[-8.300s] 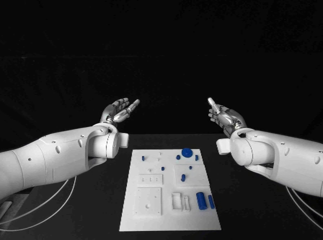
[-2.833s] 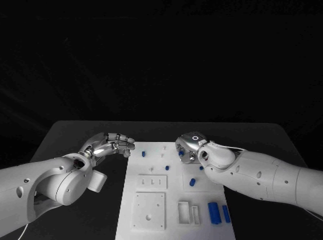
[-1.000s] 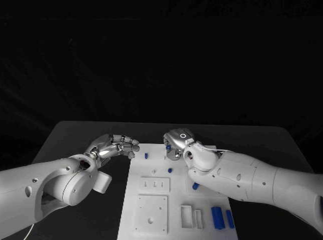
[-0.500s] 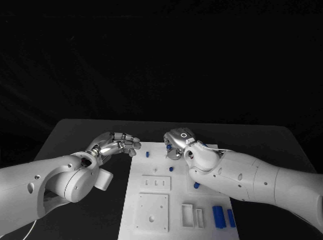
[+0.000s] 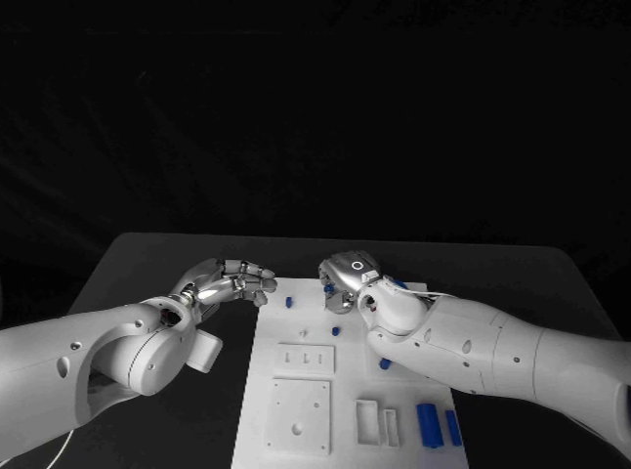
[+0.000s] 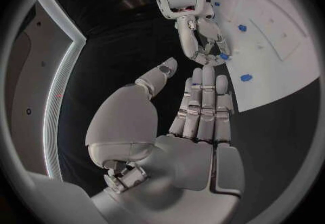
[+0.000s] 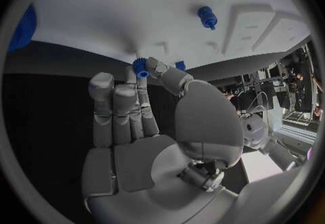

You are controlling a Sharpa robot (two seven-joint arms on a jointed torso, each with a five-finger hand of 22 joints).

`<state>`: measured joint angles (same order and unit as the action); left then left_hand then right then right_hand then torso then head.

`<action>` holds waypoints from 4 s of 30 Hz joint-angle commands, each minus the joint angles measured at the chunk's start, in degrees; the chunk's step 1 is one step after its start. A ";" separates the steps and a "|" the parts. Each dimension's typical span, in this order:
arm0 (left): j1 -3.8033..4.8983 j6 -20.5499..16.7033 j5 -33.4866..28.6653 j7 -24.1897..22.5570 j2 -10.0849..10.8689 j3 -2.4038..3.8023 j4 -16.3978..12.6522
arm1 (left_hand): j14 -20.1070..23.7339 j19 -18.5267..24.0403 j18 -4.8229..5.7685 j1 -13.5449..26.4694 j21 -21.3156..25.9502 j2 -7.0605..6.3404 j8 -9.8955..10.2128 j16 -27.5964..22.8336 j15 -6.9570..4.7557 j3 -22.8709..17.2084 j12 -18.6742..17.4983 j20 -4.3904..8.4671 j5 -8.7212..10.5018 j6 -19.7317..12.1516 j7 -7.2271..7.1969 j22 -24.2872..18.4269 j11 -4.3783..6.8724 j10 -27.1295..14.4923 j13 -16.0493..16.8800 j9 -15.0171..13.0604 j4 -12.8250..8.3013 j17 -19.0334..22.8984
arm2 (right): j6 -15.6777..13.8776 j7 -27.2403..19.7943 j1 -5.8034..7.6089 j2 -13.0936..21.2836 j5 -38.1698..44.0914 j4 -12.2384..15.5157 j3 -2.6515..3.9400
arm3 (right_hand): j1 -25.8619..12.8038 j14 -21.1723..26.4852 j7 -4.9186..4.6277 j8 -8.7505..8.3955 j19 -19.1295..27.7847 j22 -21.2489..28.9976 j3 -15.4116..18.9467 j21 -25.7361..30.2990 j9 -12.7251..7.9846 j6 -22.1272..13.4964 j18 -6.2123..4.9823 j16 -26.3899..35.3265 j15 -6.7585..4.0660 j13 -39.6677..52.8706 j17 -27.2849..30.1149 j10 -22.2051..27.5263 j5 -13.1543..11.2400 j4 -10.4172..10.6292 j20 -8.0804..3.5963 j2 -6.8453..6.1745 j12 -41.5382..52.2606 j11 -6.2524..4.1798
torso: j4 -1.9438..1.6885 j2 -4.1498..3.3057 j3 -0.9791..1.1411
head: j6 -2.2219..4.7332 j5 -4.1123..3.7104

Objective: Assemble the parts on the task board

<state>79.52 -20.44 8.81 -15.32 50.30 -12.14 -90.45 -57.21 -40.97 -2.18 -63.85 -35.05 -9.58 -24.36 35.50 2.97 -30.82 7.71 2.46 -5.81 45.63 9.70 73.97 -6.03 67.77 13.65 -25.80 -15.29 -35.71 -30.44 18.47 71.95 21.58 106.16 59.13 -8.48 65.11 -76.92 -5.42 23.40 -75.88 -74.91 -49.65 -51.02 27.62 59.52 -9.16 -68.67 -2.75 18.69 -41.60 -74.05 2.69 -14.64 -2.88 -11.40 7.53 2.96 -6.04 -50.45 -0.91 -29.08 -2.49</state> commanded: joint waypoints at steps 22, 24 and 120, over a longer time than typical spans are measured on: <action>0.09 -0.13 -0.30 -0.34 -0.25 0.06 0.21 | -0.43 0.00 0.41 0.31 -0.24 0.01 0.32 -0.17 -0.06 -0.09 -0.34 0.30 0.40 -0.04 0.13 -0.09 -0.20 0.26 0.10 -0.09 0.24 0.10 | 2.07 -1.69 0.00 -0.55 -2.78 -1.06 -0.01 | -0.55 1.98 -1.73 -2.67 0.07 -0.88 0.87 -0.07 -0.52 -3.30 -5.84 0.03 -0.33 2.20 0.88 2.04 0.16 1.38 -0.42 -2.73 -2.93 0.44 | 0.12 -0.10 -0.03 | -0.14 0.41; 0.09 -0.15 -0.35 -0.27 -0.27 0.05 0.24 | -0.43 0.00 0.42 0.32 -0.24 -0.01 0.33 -0.17 -0.06 -0.09 -0.35 0.29 0.41 -0.05 0.14 -0.10 -0.21 0.25 0.10 -0.09 0.24 0.10 | 1.86 -1.82 0.00 -0.59 -3.36 -1.19 -0.01 | -0.97 1.90 -2.35 -3.51 0.00 -0.86 1.49 -0.09 -0.84 -4.70 -5.84 -0.09 0.36 1.78 0.96 3.65 0.15 1.96 -0.24 -3.83 -3.88 1.09 | 0.15 -0.10 -0.06 | -0.17 0.39; 0.24 0.73 0.56 -0.58 0.30 -0.16 2.98 | -0.44 0.08 0.45 -0.10 -0.34 0.12 0.18 -0.21 -0.06 -0.32 0.03 0.31 0.13 0.49 -0.10 -0.30 0.37 1.53 0.85 -0.21 0.15 0.10 | 16.10 -8.74 0.18 13.79 -18.19 2.75 4.30 | -4.48 3.38 -2.38 -6.79 0.07 -1.30 9.84 -8.36 -3.67 -9.91 -5.84 -8.81 -2.21 59.26 -7.72 3.74 2.49 5.99 -2.58 -3.04 61.84 -1.65 | 3.03 0.71 1.19 | 0.38 0.68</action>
<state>79.69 -20.43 9.13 -15.41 50.62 -12.34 -87.26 -57.21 -40.96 -2.17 -63.85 -35.05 -9.57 -24.36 35.50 2.97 -30.98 7.93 2.46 -5.59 46.04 9.29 73.73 -5.51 69.50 14.42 -26.01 -15.13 -35.68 -16.78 10.23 72.42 35.56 87.46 61.96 -4.01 60.59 -73.82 -7.86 16.30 -76.05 -74.91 -39.93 -59.00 24.00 49.12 -10.07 -77.11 -4.72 74.95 -49.28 -69.95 5.38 -9.00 -5.14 -15.00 69.17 1.13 -3.03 -49.74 0.27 -28.59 -1.85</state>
